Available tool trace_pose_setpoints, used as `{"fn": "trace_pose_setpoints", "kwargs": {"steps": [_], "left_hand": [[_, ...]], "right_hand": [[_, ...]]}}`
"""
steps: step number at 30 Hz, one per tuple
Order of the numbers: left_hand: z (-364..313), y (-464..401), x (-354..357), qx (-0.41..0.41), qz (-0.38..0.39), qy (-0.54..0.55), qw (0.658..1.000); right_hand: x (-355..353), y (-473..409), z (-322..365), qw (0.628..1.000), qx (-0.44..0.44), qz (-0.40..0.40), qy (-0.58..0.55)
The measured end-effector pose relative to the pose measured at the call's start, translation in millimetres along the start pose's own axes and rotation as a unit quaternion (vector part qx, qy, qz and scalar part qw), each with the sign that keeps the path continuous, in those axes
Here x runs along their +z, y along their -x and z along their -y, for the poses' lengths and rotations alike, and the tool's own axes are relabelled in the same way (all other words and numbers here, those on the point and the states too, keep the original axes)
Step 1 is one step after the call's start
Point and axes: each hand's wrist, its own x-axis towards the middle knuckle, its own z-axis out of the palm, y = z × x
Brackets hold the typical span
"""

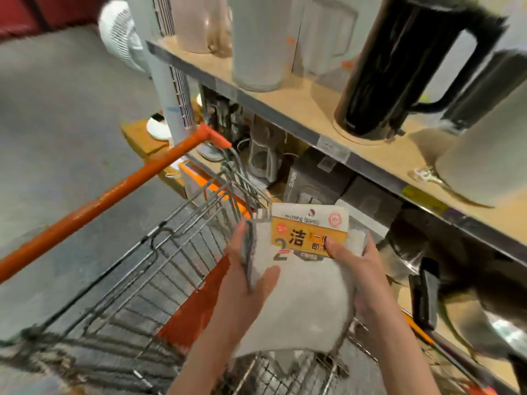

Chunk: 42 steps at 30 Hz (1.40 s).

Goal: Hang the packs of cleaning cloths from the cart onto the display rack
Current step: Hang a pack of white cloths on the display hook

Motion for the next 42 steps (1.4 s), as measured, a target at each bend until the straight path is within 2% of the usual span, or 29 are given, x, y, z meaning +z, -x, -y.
{"fn": "trace_pose_setpoints", "kwargs": {"steps": [4,9,14,21,33,36,39,42], "left_hand": [[-40.2,9.0,-21.8,0.052,0.046,-0.088,0.994],[-72.5,19.6,-58.3,0.075,0.010,-0.090,0.993],[-94.8,46.6,-111.3,0.084,-0.012,-0.092,0.992],[-116.7,89.2,-229.4,0.108,-0.115,-0.071,0.985],[-124.0,185.1,-451.6,0.096,-0.275,-0.112,0.950],[-119.0,204.7,-488.7,0.089,-0.314,-0.104,0.940],[-109.5,219.0,-519.7,0.065,-0.368,-0.081,0.924],[-100.4,228.7,-554.9,0.036,-0.420,-0.051,0.905]], "right_hand": [[17.9,19.1,22.7,0.999,0.019,0.023,-0.016],[55.1,35.1,41.6,0.998,0.020,0.055,0.016],[113.3,59.1,56.0,0.998,0.009,0.040,0.054],[231.5,115.6,57.4,0.985,-0.069,0.087,0.133],[470.9,209.9,6.5,0.961,-0.112,0.238,0.090],[514.8,222.9,-6.2,0.939,-0.162,0.277,0.120],[557.1,227.6,-16.8,0.894,-0.215,0.354,0.170],[608.0,229.3,-28.2,0.850,-0.232,0.428,0.202]]}}
